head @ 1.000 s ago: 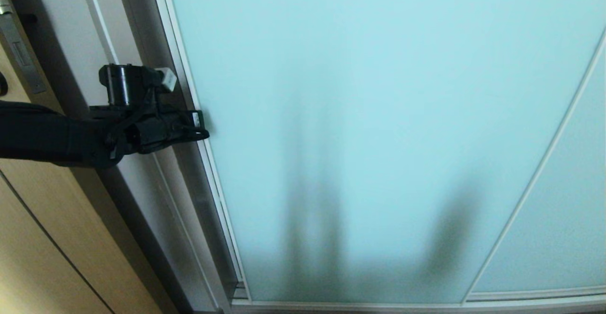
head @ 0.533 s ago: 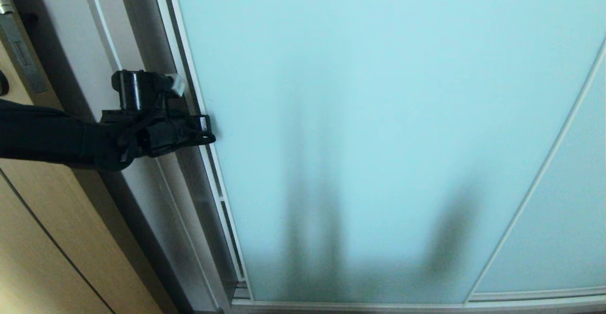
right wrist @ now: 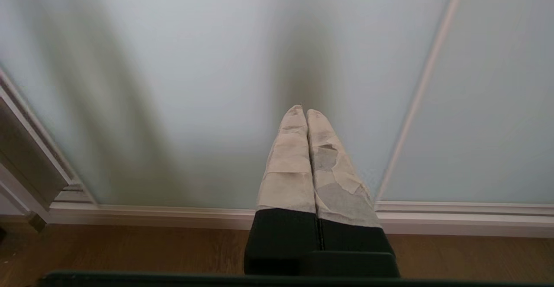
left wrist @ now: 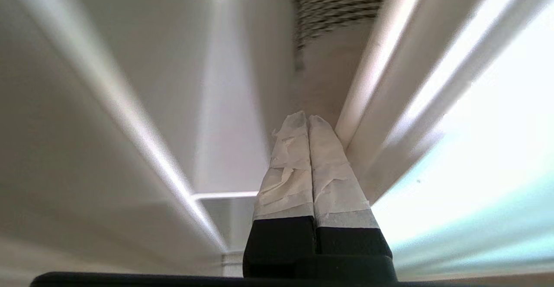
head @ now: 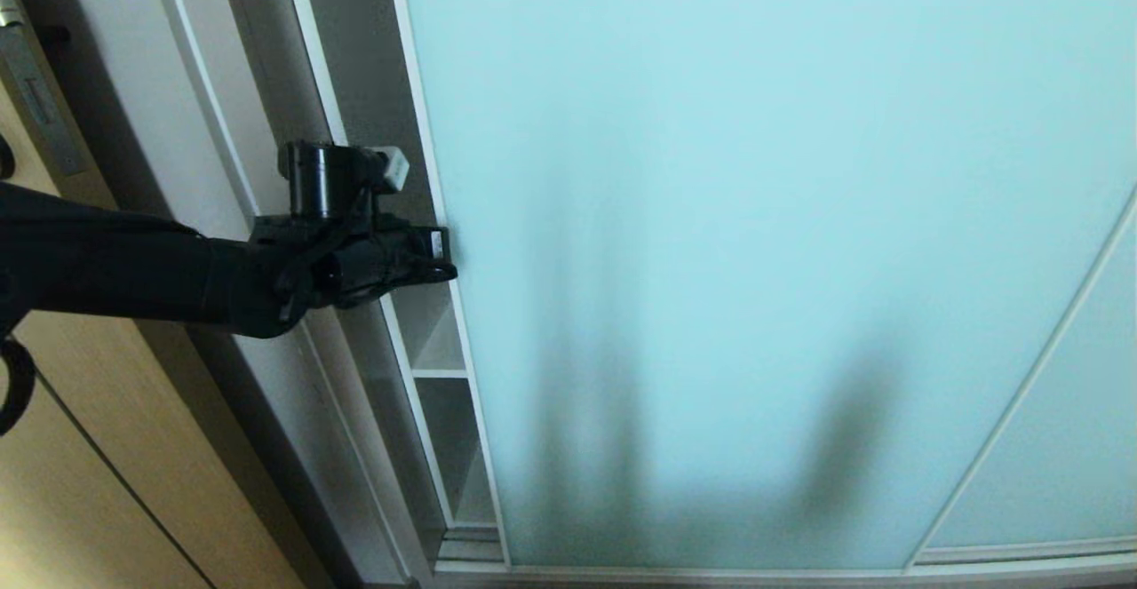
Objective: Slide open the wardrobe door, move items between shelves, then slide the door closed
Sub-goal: Open the door
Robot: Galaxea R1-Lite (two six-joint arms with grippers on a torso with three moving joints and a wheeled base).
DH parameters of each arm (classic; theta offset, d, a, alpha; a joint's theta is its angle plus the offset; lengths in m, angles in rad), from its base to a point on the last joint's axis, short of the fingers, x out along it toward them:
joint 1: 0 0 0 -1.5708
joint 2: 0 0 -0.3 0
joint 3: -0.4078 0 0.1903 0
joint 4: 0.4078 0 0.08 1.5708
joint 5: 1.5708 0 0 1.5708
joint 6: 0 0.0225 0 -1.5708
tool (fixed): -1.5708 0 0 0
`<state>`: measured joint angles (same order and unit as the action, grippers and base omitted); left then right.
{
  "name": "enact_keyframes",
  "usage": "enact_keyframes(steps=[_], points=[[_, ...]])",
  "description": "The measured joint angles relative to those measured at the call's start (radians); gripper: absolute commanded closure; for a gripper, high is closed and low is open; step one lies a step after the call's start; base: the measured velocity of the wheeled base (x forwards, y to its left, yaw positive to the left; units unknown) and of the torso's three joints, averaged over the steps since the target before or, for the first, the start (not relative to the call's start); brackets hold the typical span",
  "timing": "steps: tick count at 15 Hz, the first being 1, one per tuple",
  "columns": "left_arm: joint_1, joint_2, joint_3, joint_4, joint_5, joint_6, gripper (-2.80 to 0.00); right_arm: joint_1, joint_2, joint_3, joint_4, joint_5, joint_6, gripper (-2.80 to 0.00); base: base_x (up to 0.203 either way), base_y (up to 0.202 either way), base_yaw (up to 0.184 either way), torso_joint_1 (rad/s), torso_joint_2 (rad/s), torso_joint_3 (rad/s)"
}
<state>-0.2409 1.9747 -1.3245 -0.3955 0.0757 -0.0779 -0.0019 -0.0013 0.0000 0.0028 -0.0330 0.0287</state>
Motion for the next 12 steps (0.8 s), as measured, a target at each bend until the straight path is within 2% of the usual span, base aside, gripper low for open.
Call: enact_keyframes(steps=[6, 12], points=[[-0.124, 0.032, -0.013, -0.023, 0.090, 0.002, 0.00, 0.000, 0.000, 0.000, 0.000, 0.000, 0.000, 0.00, 0.000, 0.000, 0.000, 0.000, 0.00, 0.000], [-0.230, 0.099, -0.030, -0.065, 0.136, 0.001, 0.00, 0.000, 0.000, 0.000, 0.001, 0.000, 0.000, 0.00, 0.000, 0.000, 0.000, 0.000, 0.00, 0.000]])
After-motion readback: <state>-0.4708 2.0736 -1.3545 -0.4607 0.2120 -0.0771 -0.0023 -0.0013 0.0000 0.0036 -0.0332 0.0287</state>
